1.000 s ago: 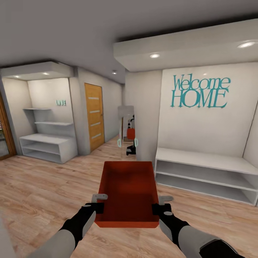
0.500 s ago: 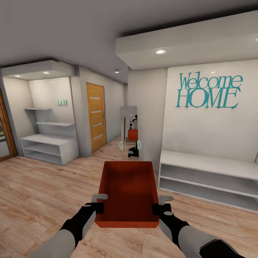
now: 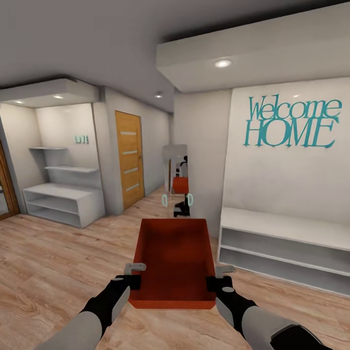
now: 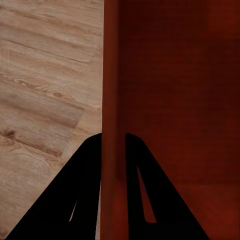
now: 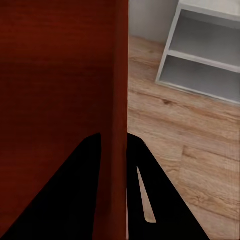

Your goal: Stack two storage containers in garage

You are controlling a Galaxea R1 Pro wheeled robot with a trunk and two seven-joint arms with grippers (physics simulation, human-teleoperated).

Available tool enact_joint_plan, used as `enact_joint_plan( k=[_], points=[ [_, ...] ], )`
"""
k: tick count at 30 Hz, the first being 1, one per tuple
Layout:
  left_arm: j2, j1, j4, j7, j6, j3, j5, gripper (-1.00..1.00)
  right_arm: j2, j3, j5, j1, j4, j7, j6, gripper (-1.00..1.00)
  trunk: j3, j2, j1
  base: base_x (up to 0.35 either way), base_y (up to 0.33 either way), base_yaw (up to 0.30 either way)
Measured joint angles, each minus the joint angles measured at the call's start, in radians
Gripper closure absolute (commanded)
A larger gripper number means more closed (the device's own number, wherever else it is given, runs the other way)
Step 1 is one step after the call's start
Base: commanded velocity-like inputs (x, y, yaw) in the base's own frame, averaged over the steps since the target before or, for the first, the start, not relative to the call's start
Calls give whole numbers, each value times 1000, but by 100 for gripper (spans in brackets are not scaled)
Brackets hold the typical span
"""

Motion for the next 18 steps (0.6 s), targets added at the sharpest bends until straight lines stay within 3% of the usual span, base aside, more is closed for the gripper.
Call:
enact_joint_plan(
  k=[18],
  points=[
    [0, 0, 0, 0, 0, 0, 1, 100, 0, 0, 1, 0, 0, 0, 1, 100, 0, 0, 0, 323, 0, 253]
  ],
)
